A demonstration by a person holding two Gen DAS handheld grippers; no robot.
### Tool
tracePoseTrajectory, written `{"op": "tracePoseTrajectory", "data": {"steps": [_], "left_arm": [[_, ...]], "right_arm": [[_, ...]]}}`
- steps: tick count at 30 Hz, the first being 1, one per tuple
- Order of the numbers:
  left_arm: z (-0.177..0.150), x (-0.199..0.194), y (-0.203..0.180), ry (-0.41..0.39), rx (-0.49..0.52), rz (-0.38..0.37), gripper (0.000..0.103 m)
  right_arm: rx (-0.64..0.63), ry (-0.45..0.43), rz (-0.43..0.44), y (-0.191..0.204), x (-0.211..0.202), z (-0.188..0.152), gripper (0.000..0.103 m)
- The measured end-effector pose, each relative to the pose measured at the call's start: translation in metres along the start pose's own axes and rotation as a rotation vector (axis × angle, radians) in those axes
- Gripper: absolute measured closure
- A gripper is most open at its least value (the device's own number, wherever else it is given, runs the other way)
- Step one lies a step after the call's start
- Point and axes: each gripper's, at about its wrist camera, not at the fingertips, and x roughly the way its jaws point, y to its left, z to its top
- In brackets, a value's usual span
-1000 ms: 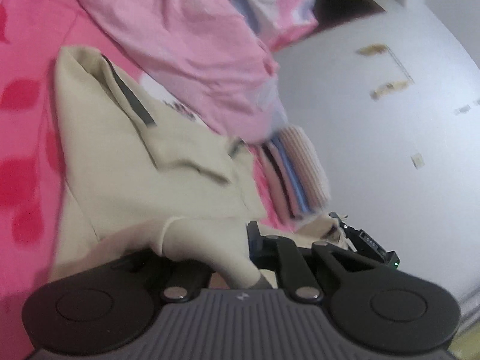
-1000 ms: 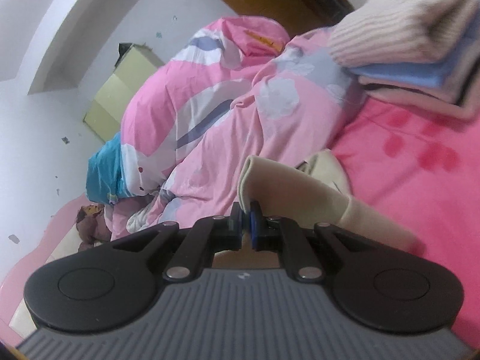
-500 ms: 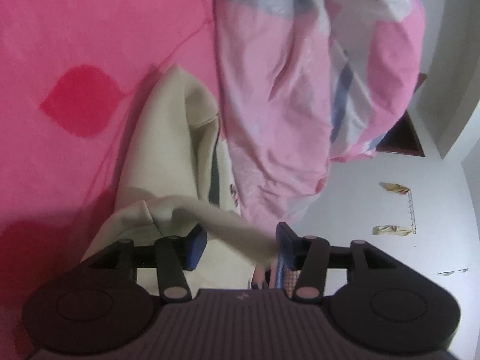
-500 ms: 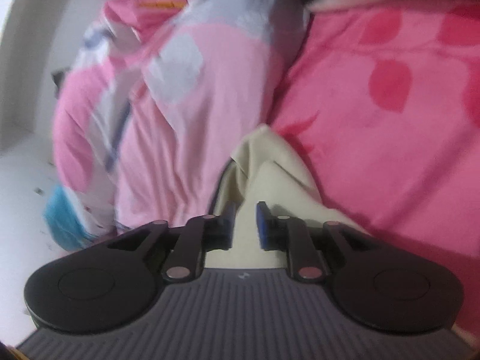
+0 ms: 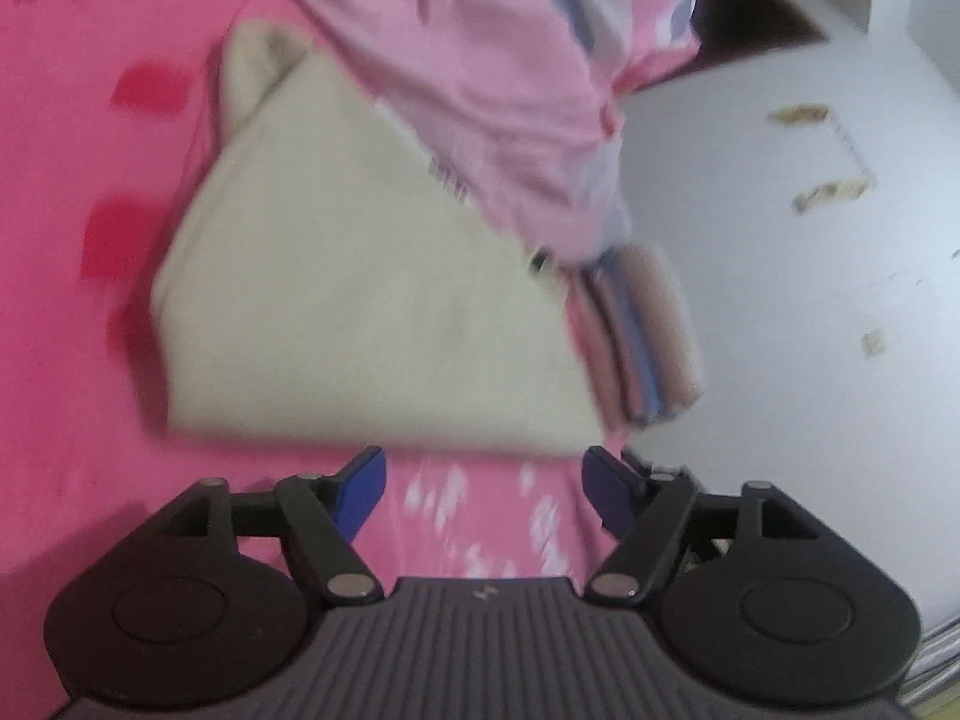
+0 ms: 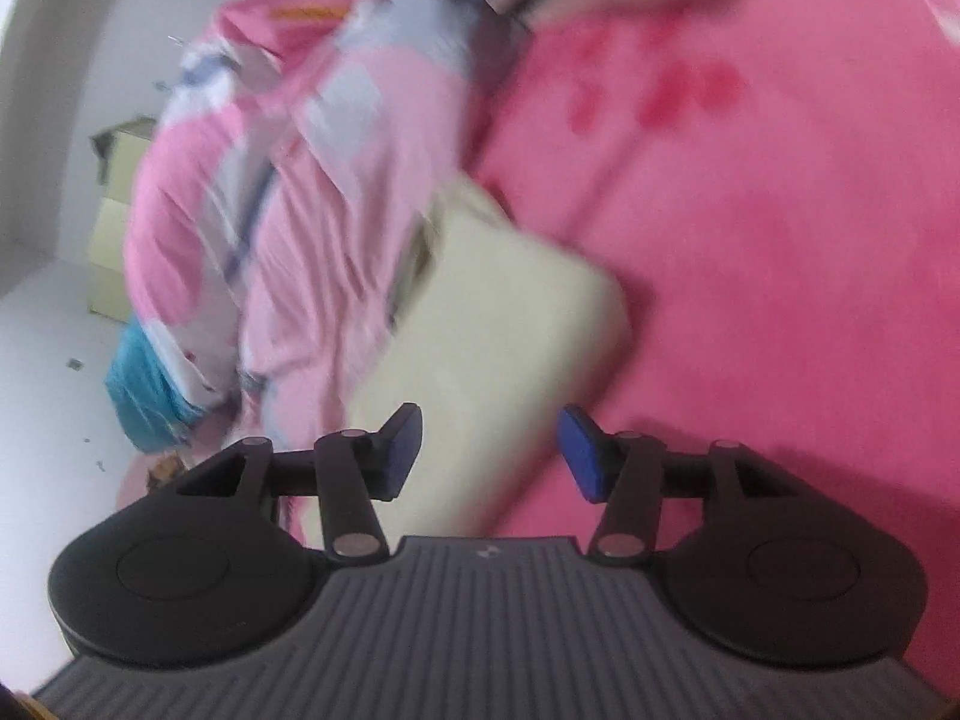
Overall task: Fold clothes
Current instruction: 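Open both grippers and release the folded hoodie onto the bed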
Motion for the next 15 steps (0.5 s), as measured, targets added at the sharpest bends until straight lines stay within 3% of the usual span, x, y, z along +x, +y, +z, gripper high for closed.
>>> {"op": "tracePoseTrajectory", "data": {"steps": [4,8,11,15], "left_arm": [[-0.018,0.002,0.019,-0.094,-0.059,0.083,0.028],[-0.019,0.004,0.046,-0.176,-0.176,0.048,0.028],[-0.012,0.007,0.05,-0.24,-0.187,0.036,0.028],[-0.007,0.016,0.047,-0.264,-0.162,0.071,0.028]], "right_arm": [[0.032,-0.004,0.007,-0.009,0.025,-0.009,0.053],[0.065,-0.066,0.059,-0.011,0.045,-0.004,0.053],[0.095,-0.103,0.093,-0.013,0.058,0.002,0.053],[0.115,-0.128,0.133,-0.013,0.073,0.009,0.053]]}}
